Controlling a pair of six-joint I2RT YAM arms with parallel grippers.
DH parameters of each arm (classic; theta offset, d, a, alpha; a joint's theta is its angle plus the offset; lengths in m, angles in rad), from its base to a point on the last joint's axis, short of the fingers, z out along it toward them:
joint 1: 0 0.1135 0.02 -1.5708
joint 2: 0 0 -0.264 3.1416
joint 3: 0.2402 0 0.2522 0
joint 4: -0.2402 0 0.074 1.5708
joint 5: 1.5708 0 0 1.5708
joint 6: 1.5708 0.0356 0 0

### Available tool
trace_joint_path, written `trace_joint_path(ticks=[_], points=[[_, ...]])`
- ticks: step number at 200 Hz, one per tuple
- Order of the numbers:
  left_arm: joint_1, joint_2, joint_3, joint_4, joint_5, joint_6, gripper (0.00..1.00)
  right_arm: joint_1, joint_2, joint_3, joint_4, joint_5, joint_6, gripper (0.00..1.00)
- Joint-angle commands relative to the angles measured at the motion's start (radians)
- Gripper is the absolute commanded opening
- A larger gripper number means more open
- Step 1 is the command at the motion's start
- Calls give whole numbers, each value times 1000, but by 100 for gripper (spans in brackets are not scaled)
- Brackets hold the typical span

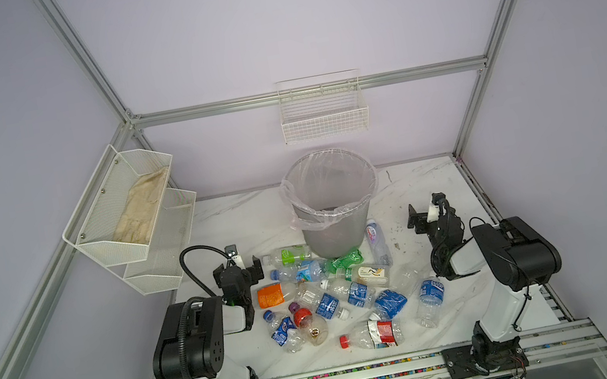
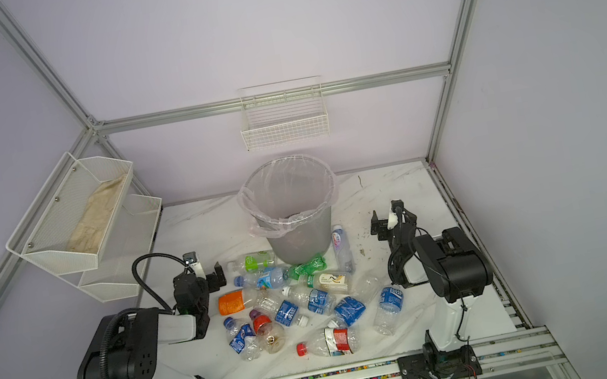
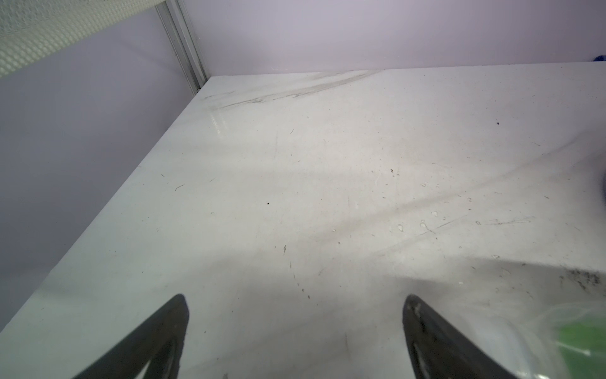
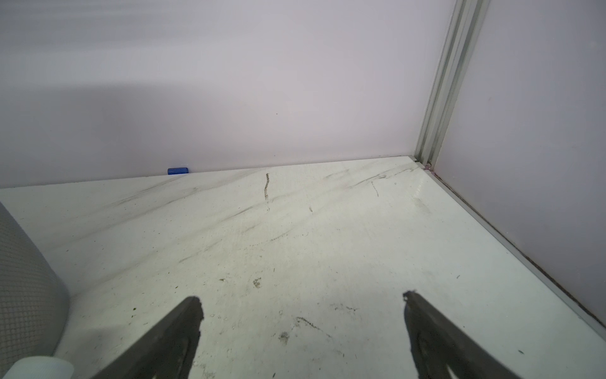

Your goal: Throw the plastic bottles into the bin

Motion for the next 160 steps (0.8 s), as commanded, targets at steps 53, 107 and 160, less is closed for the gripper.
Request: trace_joint_path(ticks=[53, 107, 160], points=[[-30, -289, 250, -541, -224, -60, 100, -4, -12, 7, 19, -4, -11, 98], [-47, -525, 565, -1288, -118, -262, 100, -4, -12, 7, 19, -4, -10, 97], [-55, -898, 457, -1427, 115, -312, 100, -4, -12, 6, 19, -3, -11, 98]])
